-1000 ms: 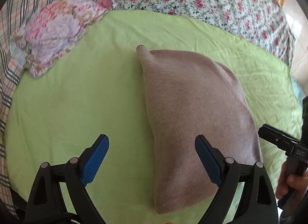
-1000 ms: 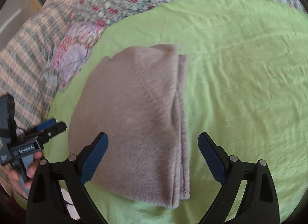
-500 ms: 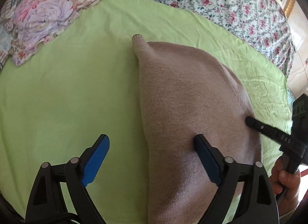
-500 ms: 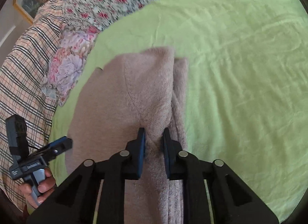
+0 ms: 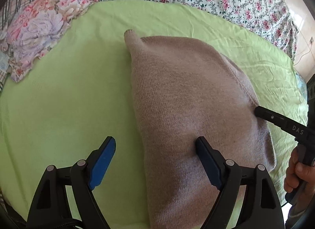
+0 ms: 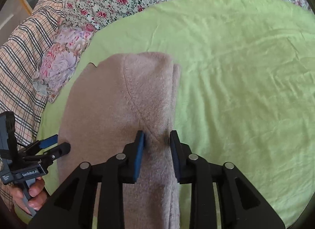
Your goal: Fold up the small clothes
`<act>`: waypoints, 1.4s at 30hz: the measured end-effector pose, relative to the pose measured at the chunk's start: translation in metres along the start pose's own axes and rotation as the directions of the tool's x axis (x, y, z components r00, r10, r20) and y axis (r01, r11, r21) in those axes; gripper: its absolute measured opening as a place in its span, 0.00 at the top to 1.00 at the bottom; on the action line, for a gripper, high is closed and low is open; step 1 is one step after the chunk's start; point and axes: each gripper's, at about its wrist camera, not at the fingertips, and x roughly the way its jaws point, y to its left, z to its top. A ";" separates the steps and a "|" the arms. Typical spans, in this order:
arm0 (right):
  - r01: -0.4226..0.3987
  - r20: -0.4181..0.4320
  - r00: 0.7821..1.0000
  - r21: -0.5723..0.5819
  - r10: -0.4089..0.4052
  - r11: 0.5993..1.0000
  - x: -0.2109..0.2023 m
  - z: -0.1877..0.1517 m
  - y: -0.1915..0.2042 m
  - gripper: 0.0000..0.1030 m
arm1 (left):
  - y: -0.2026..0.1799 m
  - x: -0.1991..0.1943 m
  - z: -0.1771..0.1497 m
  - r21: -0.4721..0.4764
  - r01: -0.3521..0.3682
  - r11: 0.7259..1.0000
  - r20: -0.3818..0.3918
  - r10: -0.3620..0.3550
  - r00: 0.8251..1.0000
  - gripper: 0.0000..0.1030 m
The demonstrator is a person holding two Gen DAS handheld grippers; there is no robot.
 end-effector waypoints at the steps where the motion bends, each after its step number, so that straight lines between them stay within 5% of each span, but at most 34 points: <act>1: -0.001 0.006 1.000 0.000 0.001 1.000 -0.004 -0.001 0.000 0.69 | -0.001 -0.003 -0.001 0.004 -0.005 1.000 0.003 0.005 1.000 0.18; 3: -0.001 0.019 1.000 -0.001 0.001 1.000 -0.013 -0.005 0.001 0.61 | -0.003 -0.009 -0.004 0.012 -0.010 1.000 0.008 0.010 1.000 0.19; 13: 0.005 0.022 1.000 -0.034 -0.004 0.999 -0.035 -0.027 0.019 0.48 | -0.008 -0.036 -0.030 0.037 -0.096 0.995 0.023 0.095 0.995 0.19; 21: -0.001 0.009 1.000 -0.124 0.002 0.992 -0.046 -0.050 0.048 0.23 | -0.018 -0.054 -0.043 0.062 -0.147 0.987 0.050 0.144 0.988 0.16; 42: 0.007 0.016 1.000 -0.276 -0.003 0.961 -0.059 -0.093 0.066 0.07 | -0.020 -0.070 -0.075 0.122 -0.190 0.974 0.068 0.183 0.981 0.14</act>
